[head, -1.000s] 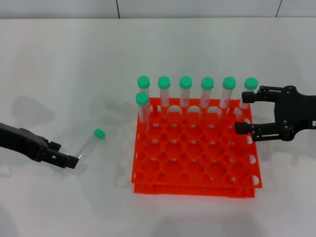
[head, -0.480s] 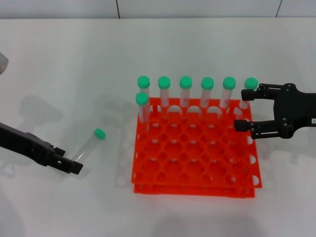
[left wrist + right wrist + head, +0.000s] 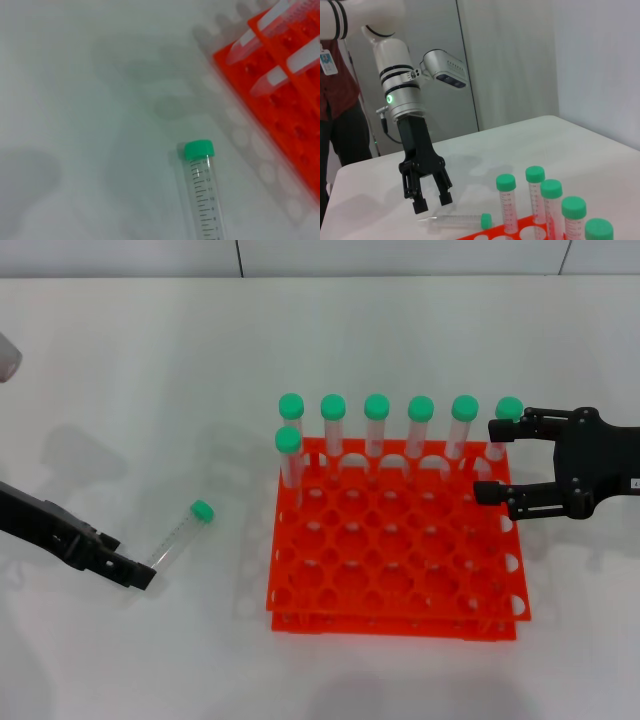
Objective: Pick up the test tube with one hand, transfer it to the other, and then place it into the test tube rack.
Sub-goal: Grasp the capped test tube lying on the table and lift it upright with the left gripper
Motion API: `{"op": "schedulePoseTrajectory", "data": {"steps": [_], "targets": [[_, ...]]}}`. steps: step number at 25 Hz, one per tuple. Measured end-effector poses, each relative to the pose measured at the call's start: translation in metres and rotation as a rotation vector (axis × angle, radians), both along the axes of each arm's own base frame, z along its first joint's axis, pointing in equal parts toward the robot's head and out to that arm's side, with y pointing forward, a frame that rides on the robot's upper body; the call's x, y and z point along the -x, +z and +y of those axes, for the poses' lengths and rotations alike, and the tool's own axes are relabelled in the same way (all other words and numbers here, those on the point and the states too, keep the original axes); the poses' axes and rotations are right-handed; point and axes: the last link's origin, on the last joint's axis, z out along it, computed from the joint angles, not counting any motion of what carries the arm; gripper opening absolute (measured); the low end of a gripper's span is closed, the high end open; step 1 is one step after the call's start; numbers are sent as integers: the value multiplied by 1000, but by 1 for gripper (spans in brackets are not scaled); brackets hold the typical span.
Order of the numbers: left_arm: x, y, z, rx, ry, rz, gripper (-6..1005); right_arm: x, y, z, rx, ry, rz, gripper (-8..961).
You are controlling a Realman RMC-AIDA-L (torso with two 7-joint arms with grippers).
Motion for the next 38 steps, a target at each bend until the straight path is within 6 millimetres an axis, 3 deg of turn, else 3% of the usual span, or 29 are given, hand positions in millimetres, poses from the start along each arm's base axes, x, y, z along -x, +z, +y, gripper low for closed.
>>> {"op": "schedulePoseTrajectory", "data": {"steps": [36,38], "targets": [[-18,-13,13,75,-73,96,762,0,0,0,-2,4,2,777],[-19,-14,13,79,-77,97,697,0,0,0,-2,4,2,776]]}}
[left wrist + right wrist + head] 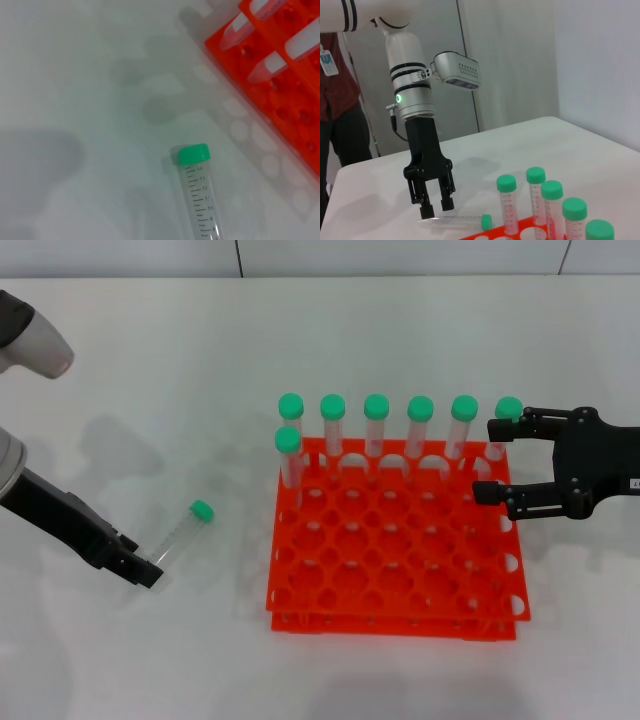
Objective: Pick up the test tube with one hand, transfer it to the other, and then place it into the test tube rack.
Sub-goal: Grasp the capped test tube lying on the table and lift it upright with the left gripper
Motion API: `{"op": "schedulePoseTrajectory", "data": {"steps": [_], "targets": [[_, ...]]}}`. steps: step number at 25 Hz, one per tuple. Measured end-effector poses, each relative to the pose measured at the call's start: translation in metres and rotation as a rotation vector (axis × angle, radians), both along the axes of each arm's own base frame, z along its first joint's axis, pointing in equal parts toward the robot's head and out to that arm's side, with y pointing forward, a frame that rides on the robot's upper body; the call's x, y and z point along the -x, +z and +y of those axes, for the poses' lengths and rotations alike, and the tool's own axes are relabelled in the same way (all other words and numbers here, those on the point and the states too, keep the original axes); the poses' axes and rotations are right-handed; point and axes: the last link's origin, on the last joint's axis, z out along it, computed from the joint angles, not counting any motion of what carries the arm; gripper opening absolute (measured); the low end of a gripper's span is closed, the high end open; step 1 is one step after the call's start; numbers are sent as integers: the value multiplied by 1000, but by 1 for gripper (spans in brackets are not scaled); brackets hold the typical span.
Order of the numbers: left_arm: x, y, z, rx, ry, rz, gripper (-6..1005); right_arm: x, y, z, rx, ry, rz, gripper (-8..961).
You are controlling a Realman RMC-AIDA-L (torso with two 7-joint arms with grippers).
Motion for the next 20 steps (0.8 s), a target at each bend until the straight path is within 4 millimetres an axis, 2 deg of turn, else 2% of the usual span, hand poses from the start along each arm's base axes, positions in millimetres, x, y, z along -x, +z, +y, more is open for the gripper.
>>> {"op": "schedulePoseTrajectory", "data": {"steps": [3,20], "targets": [[-1,-2,0,5,-3,-1,600,0,0,0,0,0,0,774],[0,-7,-4,33,-10,14,590,-1,0,-1,-1,-1,-1,765]]}}
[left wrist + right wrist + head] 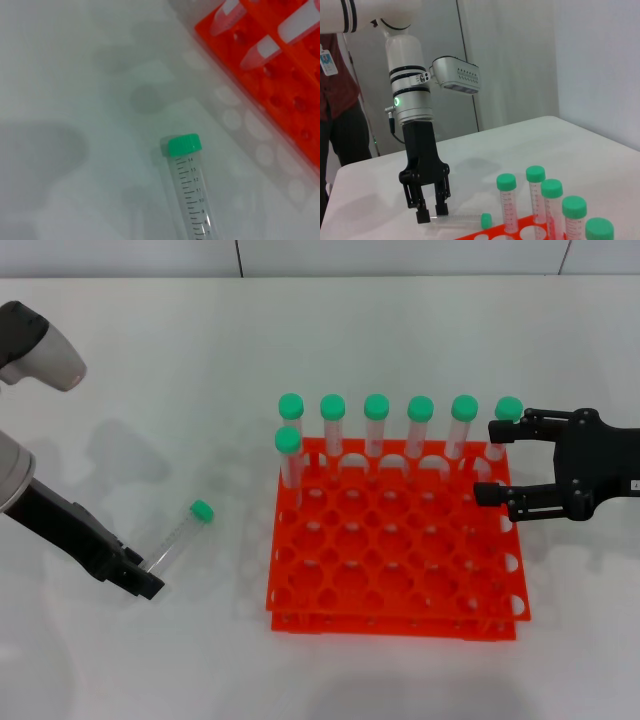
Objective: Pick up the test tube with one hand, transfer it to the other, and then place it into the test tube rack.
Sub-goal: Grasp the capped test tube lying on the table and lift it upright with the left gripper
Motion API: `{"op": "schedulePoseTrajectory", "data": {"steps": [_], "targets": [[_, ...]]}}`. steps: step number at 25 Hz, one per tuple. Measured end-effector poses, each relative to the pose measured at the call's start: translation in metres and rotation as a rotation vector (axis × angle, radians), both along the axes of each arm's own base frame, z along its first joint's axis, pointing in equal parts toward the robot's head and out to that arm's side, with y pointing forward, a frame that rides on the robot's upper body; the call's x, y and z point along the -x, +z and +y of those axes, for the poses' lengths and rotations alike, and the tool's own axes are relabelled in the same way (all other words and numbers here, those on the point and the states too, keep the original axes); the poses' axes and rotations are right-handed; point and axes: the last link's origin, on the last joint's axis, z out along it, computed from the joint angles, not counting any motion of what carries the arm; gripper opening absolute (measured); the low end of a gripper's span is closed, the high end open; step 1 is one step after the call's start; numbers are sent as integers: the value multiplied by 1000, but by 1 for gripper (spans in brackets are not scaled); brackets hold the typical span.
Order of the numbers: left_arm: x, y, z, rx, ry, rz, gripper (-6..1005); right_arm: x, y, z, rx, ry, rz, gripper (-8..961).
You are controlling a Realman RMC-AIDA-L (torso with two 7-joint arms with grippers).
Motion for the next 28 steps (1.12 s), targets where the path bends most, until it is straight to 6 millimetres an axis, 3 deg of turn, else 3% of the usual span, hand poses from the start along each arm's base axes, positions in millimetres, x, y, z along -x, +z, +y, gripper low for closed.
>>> {"op": "schedulePoseTrajectory", "data": {"steps": [8,16,28], "targets": [[0,0,1,-6,0,2,490,-1,0,-1,0,-2,1,761],[1,-2,0,0,2,1,484,-1,0,-1,-1,-3,1,757],[2,-2,1,-13,2,5,358,0,0,0,-3,-2,2,751]]}}
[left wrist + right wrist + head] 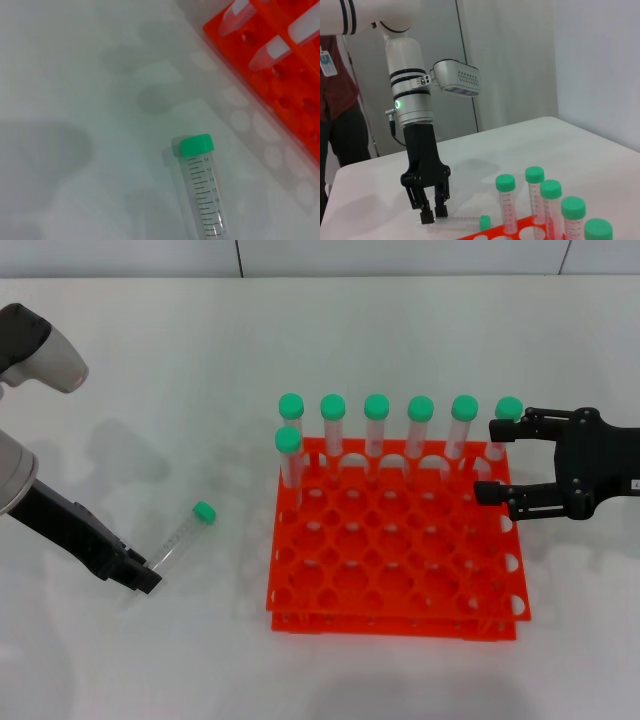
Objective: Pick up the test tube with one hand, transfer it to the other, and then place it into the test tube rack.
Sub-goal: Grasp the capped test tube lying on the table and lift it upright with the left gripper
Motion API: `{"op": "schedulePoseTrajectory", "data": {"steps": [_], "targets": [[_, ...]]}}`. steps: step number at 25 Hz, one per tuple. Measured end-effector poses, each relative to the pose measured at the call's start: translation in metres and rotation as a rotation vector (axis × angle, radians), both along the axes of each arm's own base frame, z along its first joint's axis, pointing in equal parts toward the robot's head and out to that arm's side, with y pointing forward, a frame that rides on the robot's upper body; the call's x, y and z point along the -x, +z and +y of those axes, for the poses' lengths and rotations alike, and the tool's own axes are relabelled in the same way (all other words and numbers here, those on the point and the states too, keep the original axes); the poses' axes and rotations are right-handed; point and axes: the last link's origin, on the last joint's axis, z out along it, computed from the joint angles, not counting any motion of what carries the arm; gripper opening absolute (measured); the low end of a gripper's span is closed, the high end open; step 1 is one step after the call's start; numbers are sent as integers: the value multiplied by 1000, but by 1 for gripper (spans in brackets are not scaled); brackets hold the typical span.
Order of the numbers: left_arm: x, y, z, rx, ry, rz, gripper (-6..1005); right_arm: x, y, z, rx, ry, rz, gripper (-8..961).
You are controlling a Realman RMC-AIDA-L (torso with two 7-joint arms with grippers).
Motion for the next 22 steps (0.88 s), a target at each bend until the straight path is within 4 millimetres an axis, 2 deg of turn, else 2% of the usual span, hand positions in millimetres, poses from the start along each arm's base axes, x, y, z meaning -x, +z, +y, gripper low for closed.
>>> {"op": "schedulePoseTrajectory", "data": {"steps": [22], "targets": [[1,-3,0,13,-6,14,302,-1,2,0,-11,-6,5,740]]}}
